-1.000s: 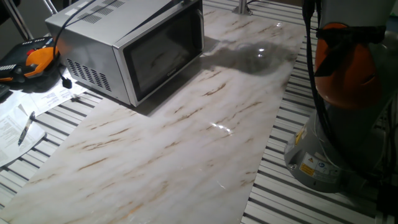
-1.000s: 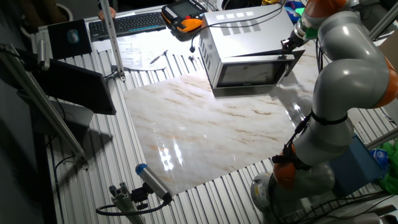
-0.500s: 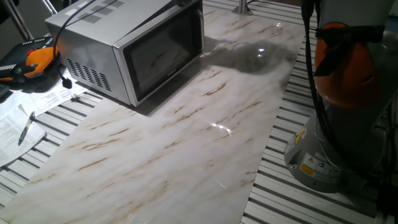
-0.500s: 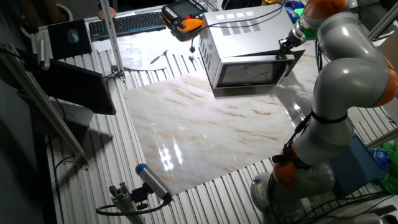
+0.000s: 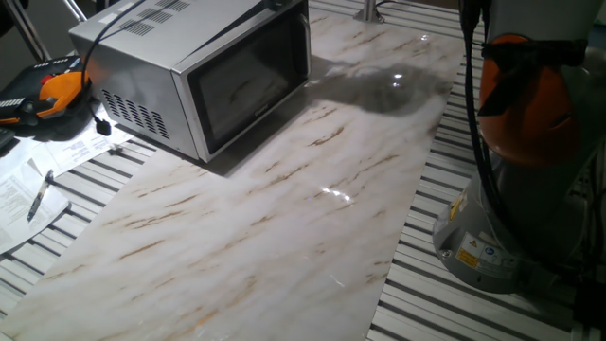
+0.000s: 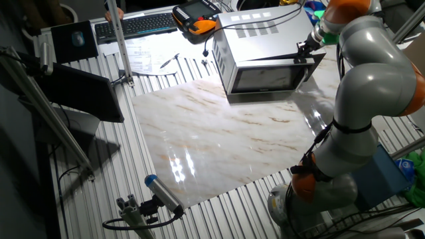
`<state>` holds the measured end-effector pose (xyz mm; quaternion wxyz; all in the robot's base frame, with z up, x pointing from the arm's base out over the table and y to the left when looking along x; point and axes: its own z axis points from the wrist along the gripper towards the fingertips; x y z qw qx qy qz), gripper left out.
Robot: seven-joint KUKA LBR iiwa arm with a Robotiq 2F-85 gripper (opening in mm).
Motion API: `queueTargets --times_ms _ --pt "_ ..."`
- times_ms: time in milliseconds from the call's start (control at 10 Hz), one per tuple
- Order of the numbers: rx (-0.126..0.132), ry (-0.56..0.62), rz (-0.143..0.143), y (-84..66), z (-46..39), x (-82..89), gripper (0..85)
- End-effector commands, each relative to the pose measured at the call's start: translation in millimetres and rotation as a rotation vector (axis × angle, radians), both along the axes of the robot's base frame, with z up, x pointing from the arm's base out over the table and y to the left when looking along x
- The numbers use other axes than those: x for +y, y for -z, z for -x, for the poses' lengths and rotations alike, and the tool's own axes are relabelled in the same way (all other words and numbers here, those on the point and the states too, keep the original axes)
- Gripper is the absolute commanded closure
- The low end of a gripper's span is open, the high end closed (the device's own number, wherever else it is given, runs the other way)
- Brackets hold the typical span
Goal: Open the microwave door
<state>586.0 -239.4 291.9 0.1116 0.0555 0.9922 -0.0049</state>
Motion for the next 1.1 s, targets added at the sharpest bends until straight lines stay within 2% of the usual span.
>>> queueTargets --times_ms 0,400,500,800,1000 --pt "0.002 -0.007 0.006 0.5 -0.1 -0.3 51.0" --pt "0.008 -0.022 0.016 6.3 2.2 3.6 51.0" --pt "0.015 -0.031 0.021 8.5 4.2 4.8 68.0" --pt "0.080 -0.013 -0.003 9.1 18.5 17.7 68.0" --pt "0.087 0.005 -0.004 12.8 29.3 26.6 68.0"
